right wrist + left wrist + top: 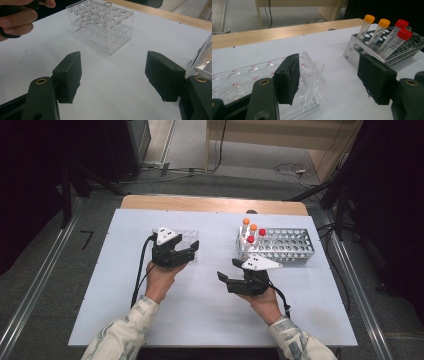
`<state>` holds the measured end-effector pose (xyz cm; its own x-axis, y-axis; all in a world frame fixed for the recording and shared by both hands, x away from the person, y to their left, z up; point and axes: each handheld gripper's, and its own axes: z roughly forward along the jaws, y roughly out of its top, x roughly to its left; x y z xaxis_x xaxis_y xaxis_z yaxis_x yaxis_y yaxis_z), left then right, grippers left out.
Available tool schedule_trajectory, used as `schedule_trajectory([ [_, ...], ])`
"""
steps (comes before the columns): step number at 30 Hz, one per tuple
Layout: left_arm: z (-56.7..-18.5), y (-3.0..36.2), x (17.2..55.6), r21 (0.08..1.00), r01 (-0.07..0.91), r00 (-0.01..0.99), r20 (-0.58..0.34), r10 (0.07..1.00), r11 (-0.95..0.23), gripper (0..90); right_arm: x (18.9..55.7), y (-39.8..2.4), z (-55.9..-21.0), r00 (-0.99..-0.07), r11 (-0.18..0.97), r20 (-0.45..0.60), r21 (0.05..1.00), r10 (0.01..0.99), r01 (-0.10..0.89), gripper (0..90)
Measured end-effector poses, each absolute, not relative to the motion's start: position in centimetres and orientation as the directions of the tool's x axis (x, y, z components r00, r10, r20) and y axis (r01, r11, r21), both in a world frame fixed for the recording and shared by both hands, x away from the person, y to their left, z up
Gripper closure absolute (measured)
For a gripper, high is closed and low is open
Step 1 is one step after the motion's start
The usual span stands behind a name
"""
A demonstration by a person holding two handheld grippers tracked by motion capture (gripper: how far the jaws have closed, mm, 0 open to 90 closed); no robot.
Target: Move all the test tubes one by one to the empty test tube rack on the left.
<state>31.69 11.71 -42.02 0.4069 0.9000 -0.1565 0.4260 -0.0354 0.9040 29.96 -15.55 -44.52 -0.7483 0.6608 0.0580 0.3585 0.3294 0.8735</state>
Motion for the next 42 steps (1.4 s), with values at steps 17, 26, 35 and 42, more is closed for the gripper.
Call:
schedule_trajectory([
  [17, -44.1, 15.9, 29.1, 0.884, 0.467, 0.323, -0.171, 0.931, 0.0, 19.4, 30.8, -18.7, -43.9, -0.682, 0.294, 0.04, 0.883, 0.731, 0.367, 30.4],
  [26, -44.3, 16.6, 28.6, 0.887, 0.462, 0.309, -0.165, 0.937, 0.004, 18.3, 32.2, -22.6, -43.4, -0.565, 0.24, 0.027, 0.888, 0.825, 0.392, 32.1],
  [35, -44.5, 16.2, 28.7, 0.884, 0.467, 0.316, -0.163, 0.935, -0.004, 18.3, 33.5, -25.1, -43.6, -0.471, 0.202, 0.019, 0.888, 0.882, 0.414, 34.0],
  [42, -44.4, 16.2, 28.6, 0.886, 0.464, 0.314, -0.161, 0.936, -0.004, 18.3, 34.7, -25.8, -44.0, -0.421, 0.183, 0.011, 0.889, 0.907, 0.419, 37.0],
])
